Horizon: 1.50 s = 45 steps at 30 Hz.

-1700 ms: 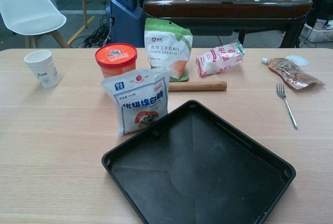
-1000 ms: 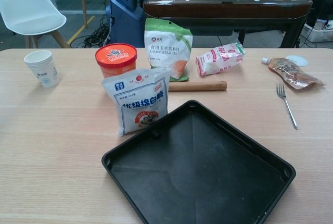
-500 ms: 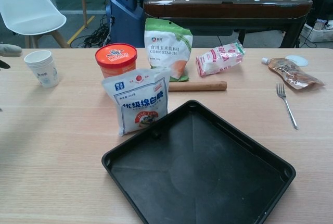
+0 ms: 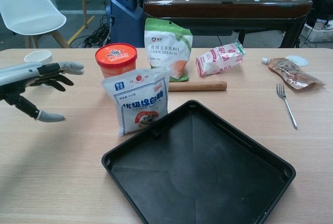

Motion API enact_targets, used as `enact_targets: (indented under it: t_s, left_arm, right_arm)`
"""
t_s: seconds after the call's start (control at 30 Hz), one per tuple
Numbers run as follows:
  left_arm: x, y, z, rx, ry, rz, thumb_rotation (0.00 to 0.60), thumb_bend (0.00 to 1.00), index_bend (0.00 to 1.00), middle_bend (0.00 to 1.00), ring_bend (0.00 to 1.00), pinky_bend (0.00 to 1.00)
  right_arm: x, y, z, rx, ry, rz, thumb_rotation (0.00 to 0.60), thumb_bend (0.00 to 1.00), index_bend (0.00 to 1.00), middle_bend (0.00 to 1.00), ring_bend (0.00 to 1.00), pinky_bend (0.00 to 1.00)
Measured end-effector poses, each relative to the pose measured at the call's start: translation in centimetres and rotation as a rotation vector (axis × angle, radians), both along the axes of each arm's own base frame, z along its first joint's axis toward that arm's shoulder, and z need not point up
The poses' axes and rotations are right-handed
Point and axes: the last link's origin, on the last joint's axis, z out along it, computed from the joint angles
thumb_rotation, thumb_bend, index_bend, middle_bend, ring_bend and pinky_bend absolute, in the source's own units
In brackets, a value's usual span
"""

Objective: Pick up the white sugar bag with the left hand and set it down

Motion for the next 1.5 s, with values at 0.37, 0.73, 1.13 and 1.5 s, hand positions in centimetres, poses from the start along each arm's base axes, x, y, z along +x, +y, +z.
enact_targets:
  t_s: [0.37, 0.73, 1.13, 1.5]
  left_arm:
    - [2.7, 1.9, -4.0, -0.061, -0.029, -0.036, 0.600, 0.17, 0.05, 0.07, 0.15, 0.16]
    - [4.6, 3.5, -6.6, -0.109, -0.075, -0.025, 0.600, 0.17, 0.05, 0.07, 0.15, 0.16]
    - [6.5, 4.7, -8.9, -0.136, -0.116, -0.023, 0.600, 0.17, 0.05, 0.07, 0.15, 0.16]
    - [7.3, 5.6, -10.2, -0.144, -0.142, -0.005, 0.600, 0.17, 0.11, 0.10, 0.17, 0.20]
  right_arm:
    - [-0.6, 0.4, 0.1, -0.002, -0.002, -0.024, 0.600, 0.11, 0.02, 0.12, 0.04, 0.07]
    - [-1.1, 1.0, 0.5, -0.011, -0.003, -0.044, 0.600, 0.11, 0.02, 0.12, 0.04, 0.07]
    - [-1.6, 1.7, 0.9, -0.025, 0.001, -0.070, 0.600, 0.11, 0.03, 0.13, 0.04, 0.07]
    - [-1.9, 1.9, 1.1, -0.030, 0.003, -0.084, 0.600, 0.11, 0.04, 0.13, 0.04, 0.07]
